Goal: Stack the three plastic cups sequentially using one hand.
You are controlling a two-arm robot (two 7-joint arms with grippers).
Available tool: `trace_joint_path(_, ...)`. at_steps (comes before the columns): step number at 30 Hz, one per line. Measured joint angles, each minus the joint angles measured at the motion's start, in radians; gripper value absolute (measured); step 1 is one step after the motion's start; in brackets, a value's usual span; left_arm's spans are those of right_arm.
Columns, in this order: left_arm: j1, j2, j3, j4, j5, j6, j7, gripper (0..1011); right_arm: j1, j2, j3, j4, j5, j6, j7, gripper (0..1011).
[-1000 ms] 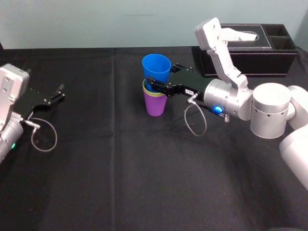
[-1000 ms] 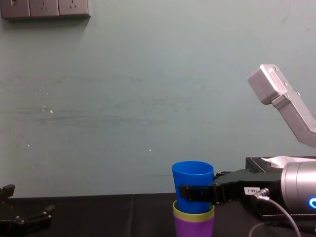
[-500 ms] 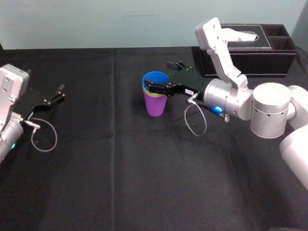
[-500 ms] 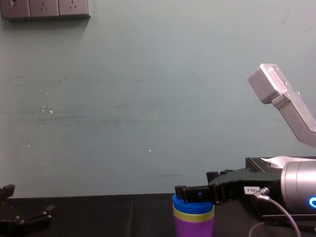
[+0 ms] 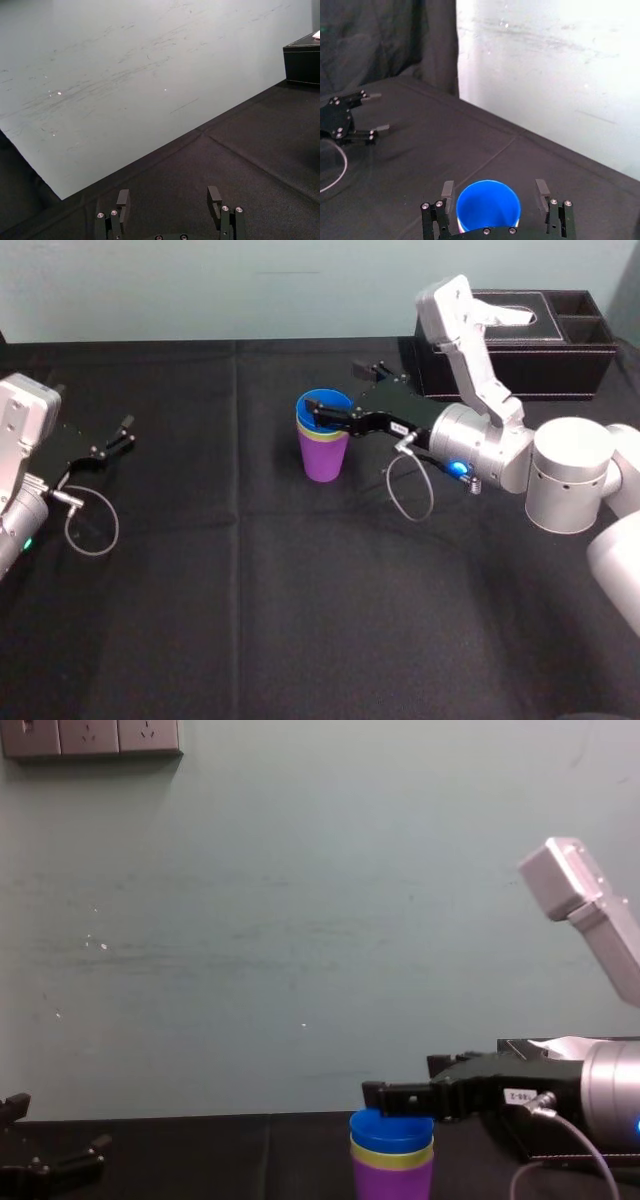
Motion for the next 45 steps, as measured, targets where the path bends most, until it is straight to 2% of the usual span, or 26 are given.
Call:
trace_joint_path(6, 0.000, 0.000, 0.000, 0.000, 0.000, 0.000, 0.000, 1010, -0.046, -0.007, 0.047, -0.034, -0.003, -0.034, -0.067, 1004)
trace_joint_path(10, 0.000, 0.000, 0.000, 0.000, 0.000, 0.000, 0.000, 1010, -0.088, -0.028, 0.084, -0.056, -0.025, -0.060, -0.152, 1004)
trace_joint_path(12, 0.000, 0.000, 0.000, 0.000, 0.000, 0.000, 0.000, 1010, -0.123, -0.049, 0.108, -0.066, -0.057, -0.084, -0.233, 1004)
trace_joint_path(16, 0.000, 0.000, 0.000, 0.000, 0.000, 0.000, 0.000, 1010, -0.155, -0.071, 0.124, -0.071, -0.096, -0.099, -0.312, 1004)
trace_joint_path(17, 0.000, 0.000, 0.000, 0.000, 0.000, 0.000, 0.000, 1010, -0.169, -0.081, 0.129, -0.071, -0.119, -0.104, -0.353, 1004)
trace_joint_path(20, 0.000, 0.000, 0.000, 0.000, 0.000, 0.000, 0.000, 1010, -0.193, -0.101, 0.136, -0.068, -0.160, -0.109, -0.418, 1004)
trace_joint_path(23, 0.000, 0.000, 0.000, 0.000, 0.000, 0.000, 0.000, 1010, -0.209, -0.116, 0.142, -0.063, -0.181, -0.105, -0.454, 1004)
trace_joint_path(28, 0.000, 0.000, 0.000, 0.000, 0.000, 0.000, 0.000, 1010, -0.223, -0.141, 0.154, -0.051, -0.202, -0.072, -0.494, 1004)
trace_joint_path(34, 0.000, 0.000, 0.000, 0.000, 0.000, 0.000, 0.000, 1010, -0.229, -0.163, 0.166, -0.029, -0.210, -0.033, -0.505, 1004)
trace_joint_path(45, 0.000, 0.000, 0.000, 0.000, 0.000, 0.000, 0.000, 1010, -0.229, -0.166, 0.170, -0.025, -0.207, -0.029, -0.499, 1004)
